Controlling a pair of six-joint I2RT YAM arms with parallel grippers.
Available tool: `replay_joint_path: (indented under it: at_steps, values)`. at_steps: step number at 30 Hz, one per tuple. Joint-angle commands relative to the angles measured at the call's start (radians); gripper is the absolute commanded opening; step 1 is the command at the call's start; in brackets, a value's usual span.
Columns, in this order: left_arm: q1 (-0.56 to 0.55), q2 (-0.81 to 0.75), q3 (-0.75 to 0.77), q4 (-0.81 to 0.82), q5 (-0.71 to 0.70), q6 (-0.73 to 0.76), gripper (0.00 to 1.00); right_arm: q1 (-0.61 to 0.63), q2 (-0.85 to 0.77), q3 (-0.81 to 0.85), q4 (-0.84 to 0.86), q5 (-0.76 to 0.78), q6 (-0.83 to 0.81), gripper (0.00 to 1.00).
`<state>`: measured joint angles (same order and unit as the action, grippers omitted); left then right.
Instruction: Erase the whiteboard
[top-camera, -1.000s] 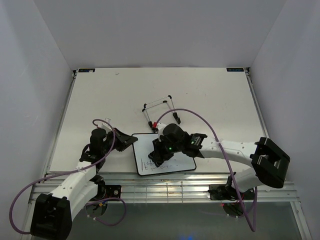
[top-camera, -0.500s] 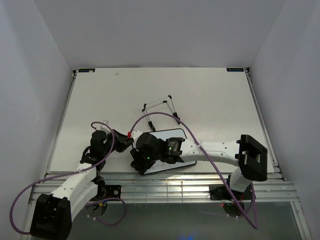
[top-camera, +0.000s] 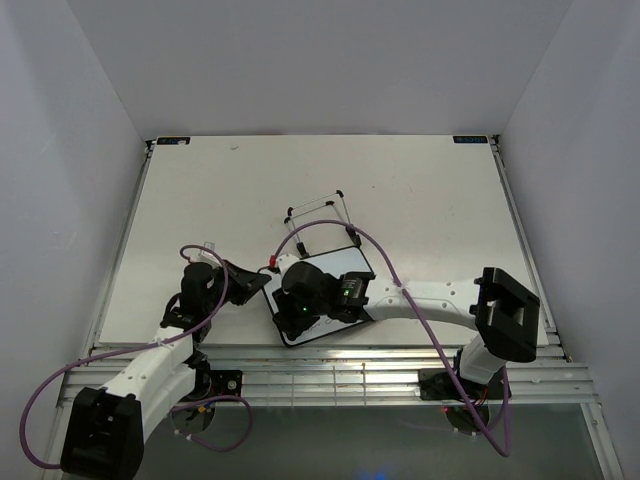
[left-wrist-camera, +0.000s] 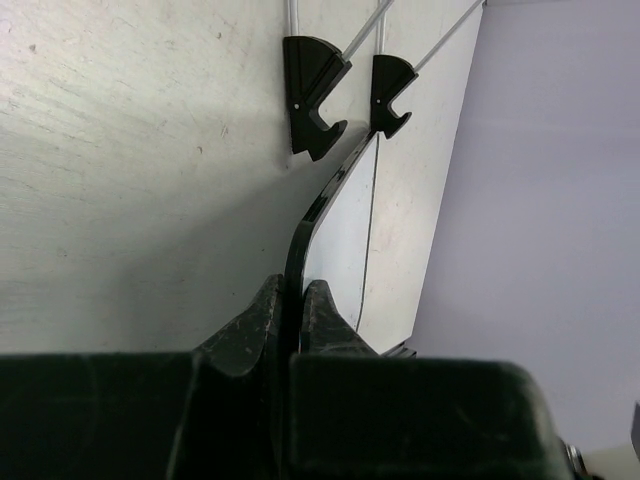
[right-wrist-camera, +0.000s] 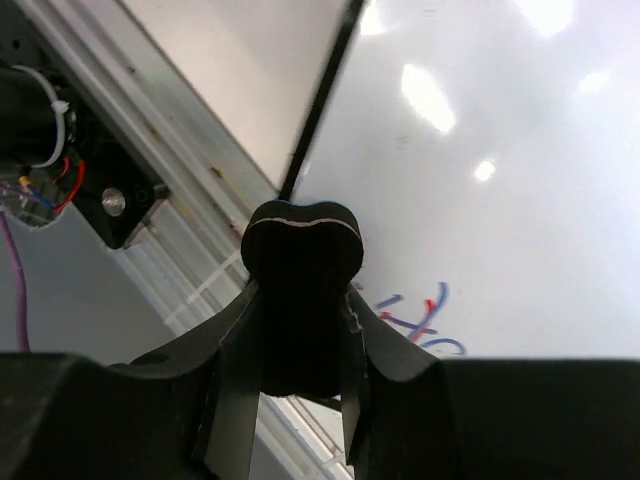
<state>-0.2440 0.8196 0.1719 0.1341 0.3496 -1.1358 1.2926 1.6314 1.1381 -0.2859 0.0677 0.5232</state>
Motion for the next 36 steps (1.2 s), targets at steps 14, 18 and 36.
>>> replay_joint_path:
  at_steps: [14,18,36]
  values:
    - [-0.001,0.021,0.017,-0.048,0.054,0.062,0.0,-0.245,-0.06,-0.337,-0.101,0.061,-0.058,0.08]
    - [0.0,0.02,0.017,-0.054,0.052,0.067,0.0,-0.295,-0.096,-0.389,-0.117,0.055,-0.086,0.08]
    - [0.0,0.004,0.014,-0.064,0.051,0.071,0.0,-0.076,-0.141,0.013,-0.294,0.153,-0.019,0.08]
